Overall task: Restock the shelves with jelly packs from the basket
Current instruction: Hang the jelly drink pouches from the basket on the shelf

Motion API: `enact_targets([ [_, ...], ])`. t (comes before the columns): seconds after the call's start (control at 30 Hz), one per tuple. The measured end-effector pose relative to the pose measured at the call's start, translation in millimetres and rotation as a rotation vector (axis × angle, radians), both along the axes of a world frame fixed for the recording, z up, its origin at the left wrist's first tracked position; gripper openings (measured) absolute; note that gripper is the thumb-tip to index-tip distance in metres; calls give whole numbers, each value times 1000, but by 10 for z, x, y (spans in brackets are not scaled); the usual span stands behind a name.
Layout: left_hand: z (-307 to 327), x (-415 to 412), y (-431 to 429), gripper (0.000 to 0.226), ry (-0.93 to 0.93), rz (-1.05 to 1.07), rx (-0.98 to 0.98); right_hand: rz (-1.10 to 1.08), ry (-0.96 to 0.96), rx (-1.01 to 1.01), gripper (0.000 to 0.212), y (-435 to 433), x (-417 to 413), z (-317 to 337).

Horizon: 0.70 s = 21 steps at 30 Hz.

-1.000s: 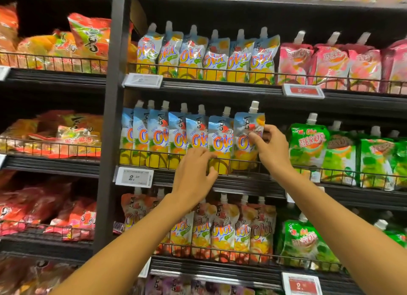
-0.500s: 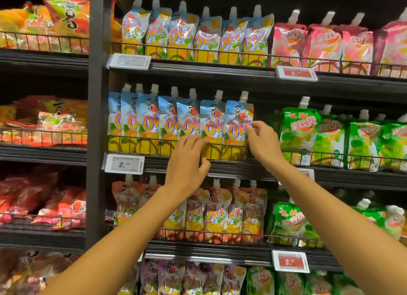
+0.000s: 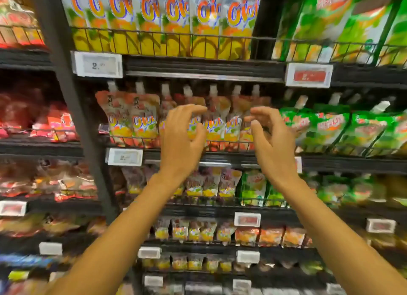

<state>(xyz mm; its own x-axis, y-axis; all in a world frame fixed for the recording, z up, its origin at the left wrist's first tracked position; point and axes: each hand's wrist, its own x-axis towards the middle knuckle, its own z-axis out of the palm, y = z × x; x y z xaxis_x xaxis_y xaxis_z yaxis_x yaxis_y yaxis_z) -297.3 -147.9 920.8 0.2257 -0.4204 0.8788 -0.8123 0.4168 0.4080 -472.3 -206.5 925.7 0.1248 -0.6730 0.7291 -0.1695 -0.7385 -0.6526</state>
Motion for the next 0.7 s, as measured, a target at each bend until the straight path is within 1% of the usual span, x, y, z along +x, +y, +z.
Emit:
enact_targets([
  [0.07,-469,-75,77,25,71,-28,93,22,17,134,17,61,-113,-495],
  [0.17,-1333,-182,211,23,205,-58,338,15,49,351,13,165,-303,-1290],
  [0.23,-1969,-244,328,22,265,-63,512,2,100,510,15,257,-432,-1872],
  [0.33,-2900,-345,560,15,340,-29,709,-15,189,751,18,432,-642,-2823],
  [0.4,-3525,-421,759,14,460,-1,868,-31,235,905,21,580,-771,-3444],
  [0.53,-4687,-463,1321,18,670,168,1239,-105,172,1260,19,917,-1055,-4583],
  [0.57,-4934,-462,1465,20,702,191,1306,-123,100,1376,22,988,-1114,-4844],
  [0.6,-5158,-466,1584,20,749,205,1346,-148,0,1481,29,1055,-1167,-5099],
  [0.63,-5386,-452,1682,18,812,215,1351,-191,-32,1533,35,1107,-1209,-5352],
  [0.7,-5847,-388,1819,23,926,251,1370,-235,54,1600,37,1214,-1268,-5829],
])
